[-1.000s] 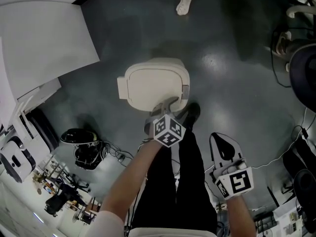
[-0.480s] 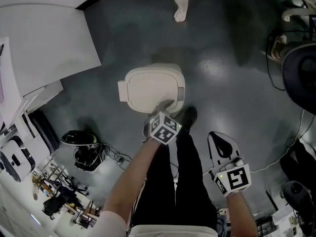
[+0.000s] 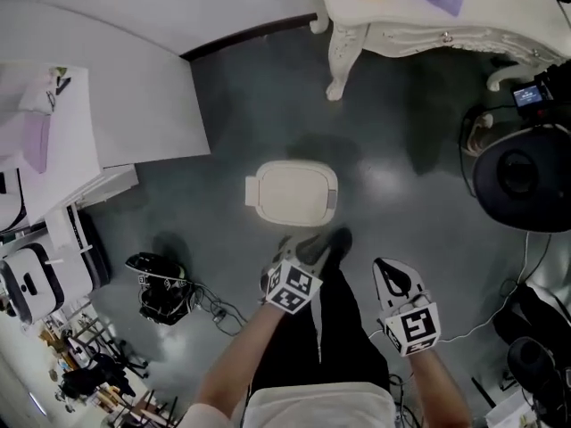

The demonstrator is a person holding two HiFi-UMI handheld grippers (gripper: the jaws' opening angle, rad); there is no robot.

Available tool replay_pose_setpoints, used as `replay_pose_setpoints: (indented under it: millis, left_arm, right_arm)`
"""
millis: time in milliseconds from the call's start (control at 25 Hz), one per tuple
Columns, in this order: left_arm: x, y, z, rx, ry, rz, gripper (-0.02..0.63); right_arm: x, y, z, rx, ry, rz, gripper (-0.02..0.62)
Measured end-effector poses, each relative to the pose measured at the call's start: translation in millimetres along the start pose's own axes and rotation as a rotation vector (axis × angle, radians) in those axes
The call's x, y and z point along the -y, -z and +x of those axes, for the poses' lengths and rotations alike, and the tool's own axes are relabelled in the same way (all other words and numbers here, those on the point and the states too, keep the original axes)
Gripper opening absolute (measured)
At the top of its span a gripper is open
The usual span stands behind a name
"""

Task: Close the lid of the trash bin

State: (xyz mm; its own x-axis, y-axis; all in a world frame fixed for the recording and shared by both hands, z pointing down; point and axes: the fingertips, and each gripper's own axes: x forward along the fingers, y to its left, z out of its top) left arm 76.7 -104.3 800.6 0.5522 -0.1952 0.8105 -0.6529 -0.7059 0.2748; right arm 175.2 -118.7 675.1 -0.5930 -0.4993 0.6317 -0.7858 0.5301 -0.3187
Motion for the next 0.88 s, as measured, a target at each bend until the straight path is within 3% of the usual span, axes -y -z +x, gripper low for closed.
replay_pose_setpoints:
  millis: [240,400,880]
  left_arm:
    - [25,-29,-105,0.130,-0.033,-0.058,0.072]
    - [43,-32,-164,0.209,-0.058,-0.052,0.049]
    - [106,28,-328,0.308,-0.094,0.031,0.015]
  right_arm:
    - [-49,-42,-45,0.027,0.019,-0.034,0.012]
    - [-87,-51,-66,0.045,0.042,-0.058,0.012]
    - [-224,-72,-154,0.155,0.087,-0.101,0.012]
